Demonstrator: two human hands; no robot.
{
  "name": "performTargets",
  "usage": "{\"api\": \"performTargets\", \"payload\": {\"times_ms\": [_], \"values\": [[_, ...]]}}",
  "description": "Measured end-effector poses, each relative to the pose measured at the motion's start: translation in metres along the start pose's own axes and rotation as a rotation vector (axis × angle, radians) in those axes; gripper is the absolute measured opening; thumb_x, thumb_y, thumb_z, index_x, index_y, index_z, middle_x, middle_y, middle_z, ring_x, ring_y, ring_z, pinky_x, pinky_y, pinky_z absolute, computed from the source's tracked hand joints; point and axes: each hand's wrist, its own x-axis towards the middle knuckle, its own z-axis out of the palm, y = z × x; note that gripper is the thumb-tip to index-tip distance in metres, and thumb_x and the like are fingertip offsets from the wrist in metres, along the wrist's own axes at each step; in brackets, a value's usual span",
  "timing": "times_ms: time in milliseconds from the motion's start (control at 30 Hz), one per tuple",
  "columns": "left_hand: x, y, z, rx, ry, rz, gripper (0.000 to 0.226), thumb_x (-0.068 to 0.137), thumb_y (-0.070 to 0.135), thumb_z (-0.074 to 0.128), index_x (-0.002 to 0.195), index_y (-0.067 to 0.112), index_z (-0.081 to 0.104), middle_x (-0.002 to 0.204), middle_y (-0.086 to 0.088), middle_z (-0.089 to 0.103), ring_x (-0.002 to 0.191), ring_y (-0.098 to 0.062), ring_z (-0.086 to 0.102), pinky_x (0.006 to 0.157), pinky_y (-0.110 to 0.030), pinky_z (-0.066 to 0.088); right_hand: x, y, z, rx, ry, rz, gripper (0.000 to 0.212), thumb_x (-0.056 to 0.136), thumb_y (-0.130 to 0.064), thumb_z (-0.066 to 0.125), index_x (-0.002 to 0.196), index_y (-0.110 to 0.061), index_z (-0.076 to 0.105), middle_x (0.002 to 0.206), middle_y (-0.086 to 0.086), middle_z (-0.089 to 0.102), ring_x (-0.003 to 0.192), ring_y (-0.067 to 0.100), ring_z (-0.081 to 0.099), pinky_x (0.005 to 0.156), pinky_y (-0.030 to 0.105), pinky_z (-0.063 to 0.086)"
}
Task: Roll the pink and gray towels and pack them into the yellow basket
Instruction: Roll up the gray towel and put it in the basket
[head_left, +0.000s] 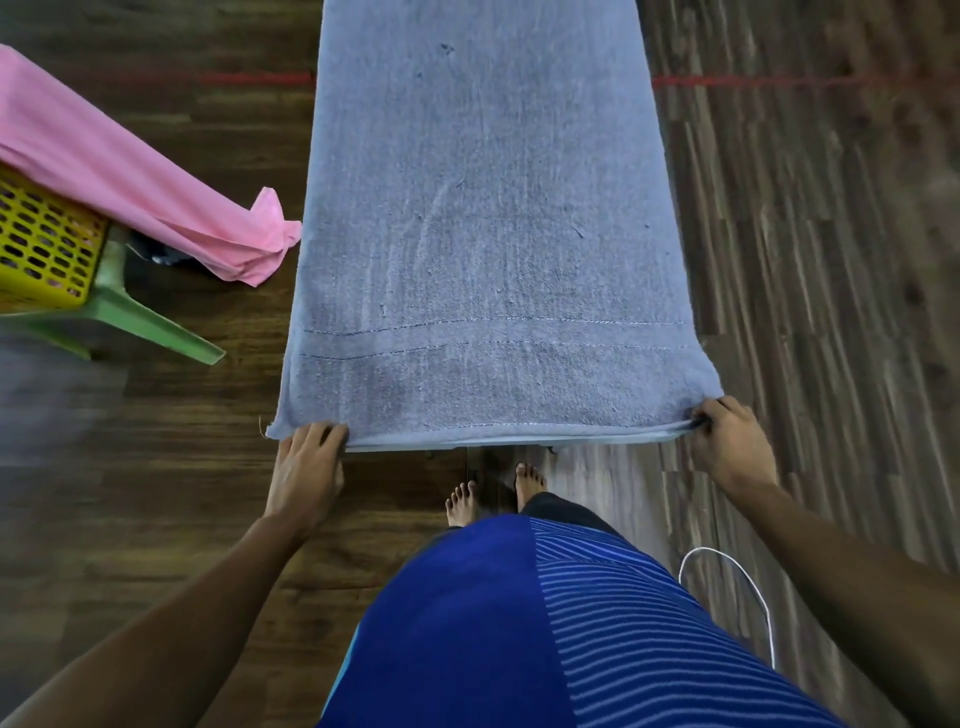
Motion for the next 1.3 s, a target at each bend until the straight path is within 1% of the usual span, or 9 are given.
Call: {"api": "performTargets", "payload": {"times_ms": [167,400,500,600,733,867,1167,1233,1300], "values": [[0.010,-0.008,-0.007,-0.081,0.034,-0.034,0.014,0.094,0.007,0.053,0.103,0.015,0.058,0.094,-0.004,0.063,0.090,-0.027,0.056,0.089,-0.046,0.036,0.015,0.007,-0.004,-0.025,-0.037,-0.026,0.015,0.082,-0.003,0.056,0.092,-0.003,0.068,0.094,0.019,0.066,0.088,0.040,0.055,0.081,0.046,0.048],[0.042,-0.001,-0.015,0.007,0.029,-0.170,0.007,0.091,0.014,0.056,0.098,0.015,0.054,0.102,-0.011,0.055,0.100,-0.034,0.050,0.094,-0.051,0.033,0.027,-0.009,-0.005,-0.140,-0.021,0.062,0.018,0.089,-0.015,0.054,0.106,-0.012,0.060,0.111,0.015,0.054,0.109,0.036,0.046,0.100,0.046,0.027],[0.040,0.010,-0.015,0.019,0.073,-0.171,0.013,0.085,0.007,0.061,0.095,0.010,0.054,0.102,-0.014,0.051,0.097,-0.036,0.048,0.084,-0.049,0.041,0.017,-0.010,-0.001,-0.155,0.116,-0.005,0.023,0.080,-0.004,0.060,0.101,-0.008,0.055,0.104,0.019,0.048,0.093,0.038,0.045,0.082,0.048,0.036],[0.032,0.013,-0.009,-0.097,0.027,-0.099,0.017,0.083,-0.004,0.058,0.098,0.004,0.056,0.094,-0.013,0.051,0.085,-0.034,0.053,0.067,-0.045,0.047,0.008,-0.010,0.005,-0.066,0.046,-0.157,0.028,0.072,0.010,0.058,0.096,-0.004,0.054,0.099,0.017,0.047,0.084,0.034,0.043,0.071,0.047,0.043],[0.021,0.004,-0.003,0.013,-0.027,-0.035,0.041,0.077,-0.001,0.065,0.117,0.001,0.055,0.114,-0.016,0.053,0.101,-0.034,0.049,0.083,-0.050,0.050,0.000,-0.011,0.008,-0.063,-0.035,-0.182,0.029,0.079,0.008,0.056,0.106,-0.003,0.054,0.112,0.016,0.048,0.096,0.037,0.047,0.077,0.049,0.048],[0.024,-0.002,-0.005,0.022,-0.026,-0.032,0.041,0.083,0.002,0.064,0.124,-0.001,0.055,0.120,-0.016,0.055,0.106,-0.035,0.051,0.083,-0.052,0.052,0.002,-0.011,0.005,-0.057,-0.018,-0.149,0.029,0.082,0.004,0.057,0.110,-0.003,0.056,0.112,0.017,0.050,0.098,0.037,0.047,0.077,0.048,0.049],[0.037,-0.004,-0.018,0.052,0.005,0.000,0.021,0.078,0.000,0.069,0.099,0.004,0.068,0.097,-0.014,0.067,0.093,-0.035,0.057,0.075,-0.049,0.049,0.018,-0.011,0.000,-0.157,0.005,-0.157,0.015,0.079,-0.007,0.065,0.093,-0.008,0.068,0.092,0.011,0.065,0.082,0.035,0.053,0.069,0.045,0.049],[0.038,-0.006,-0.020,0.074,-0.001,0.021,0.011,0.083,0.007,0.065,0.094,0.009,0.067,0.091,-0.010,0.067,0.090,-0.032,0.057,0.081,-0.048,0.044,0.024,-0.007,-0.003,-0.193,-0.042,-0.182,0.015,0.082,-0.017,0.058,0.089,-0.009,0.068,0.090,0.009,0.066,0.084,0.034,0.053,0.071,0.045,0.049],[0.039,-0.009,-0.019,0.075,-0.021,0.014,0.013,0.087,0.018,0.049,0.089,0.015,0.061,0.085,-0.005,0.065,0.085,-0.027,0.057,0.085,-0.045,0.040,0.029,-0.007,-0.006,-0.212,-0.081,-0.166,0.031,0.081,-0.028,0.043,0.087,-0.011,0.069,0.088,0.007,0.066,0.087,0.033,0.054,0.075,0.043,0.045]]}}
